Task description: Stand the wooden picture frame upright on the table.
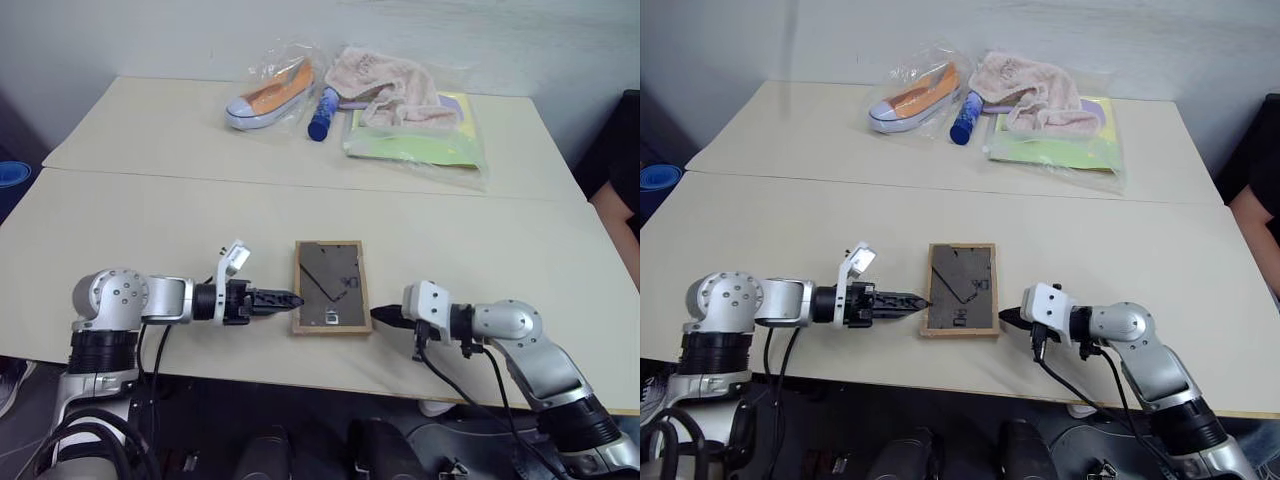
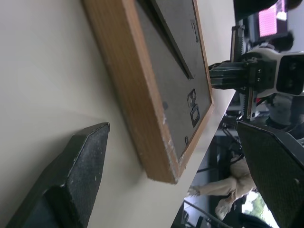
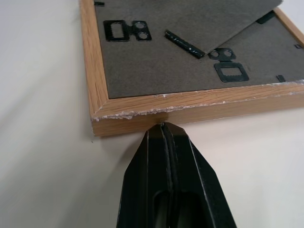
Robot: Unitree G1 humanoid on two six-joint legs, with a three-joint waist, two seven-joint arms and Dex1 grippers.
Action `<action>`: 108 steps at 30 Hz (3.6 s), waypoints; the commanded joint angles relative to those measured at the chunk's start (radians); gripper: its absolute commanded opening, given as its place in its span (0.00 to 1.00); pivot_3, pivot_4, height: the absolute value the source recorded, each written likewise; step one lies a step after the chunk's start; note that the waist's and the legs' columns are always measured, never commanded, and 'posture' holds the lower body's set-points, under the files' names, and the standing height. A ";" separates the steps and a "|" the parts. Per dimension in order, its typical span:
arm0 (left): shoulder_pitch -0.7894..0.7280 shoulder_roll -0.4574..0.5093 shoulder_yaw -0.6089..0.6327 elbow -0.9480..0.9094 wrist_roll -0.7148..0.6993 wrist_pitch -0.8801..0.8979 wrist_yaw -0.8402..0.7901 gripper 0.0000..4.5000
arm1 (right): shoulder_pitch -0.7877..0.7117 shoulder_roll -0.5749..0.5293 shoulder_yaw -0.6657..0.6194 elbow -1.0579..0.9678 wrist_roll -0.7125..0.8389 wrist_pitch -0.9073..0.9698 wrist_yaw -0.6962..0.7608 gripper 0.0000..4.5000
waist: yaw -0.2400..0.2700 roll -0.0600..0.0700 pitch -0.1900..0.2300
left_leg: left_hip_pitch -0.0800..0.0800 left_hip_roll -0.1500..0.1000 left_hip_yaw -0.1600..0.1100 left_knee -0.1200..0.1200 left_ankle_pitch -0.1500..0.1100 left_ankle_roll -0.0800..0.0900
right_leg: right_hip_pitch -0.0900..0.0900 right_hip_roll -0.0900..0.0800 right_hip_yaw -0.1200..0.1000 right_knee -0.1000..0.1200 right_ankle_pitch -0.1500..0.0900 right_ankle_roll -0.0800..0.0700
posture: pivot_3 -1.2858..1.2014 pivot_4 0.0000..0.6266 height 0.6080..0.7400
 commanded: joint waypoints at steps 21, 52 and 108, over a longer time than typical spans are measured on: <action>0.040 -0.105 0.060 0.108 -0.396 0.004 0.366 0.28 | 0.000 0.045 -0.106 -0.061 0.134 0.018 -0.006 0.08 | -0.007 -0.001 0.000 | 0.000 0.000 0.001 0.001 0.001 -0.002 | -0.001 0.002 -0.001 0.000 0.000 0.001 | 0.52 0.24 1.00; 0.201 0.018 -0.106 -0.277 0.228 -0.532 -0.343 0.28 | -0.210 0.113 -0.152 -0.210 0.593 0.508 -0.035 0.99 | -0.006 -0.001 0.001 | -0.004 0.001 -0.001 -0.001 -0.001 0.002 | -0.002 0.000 -0.001 -0.006 0.000 0.001 | 0.52 0.24 1.00; -0.163 0.316 -0.362 0.279 -0.841 0.013 -0.054 0.28 | -0.312 0.174 -0.140 0.565 -0.580 -1.304 -0.432 0.67 | -0.034 -0.002 0.003 | -0.004 0.001 -0.001 0.001 0.001 -0.002 | -0.004 0.001 0.000 -0.001 0.000 0.001 | 0.52 0.24 1.00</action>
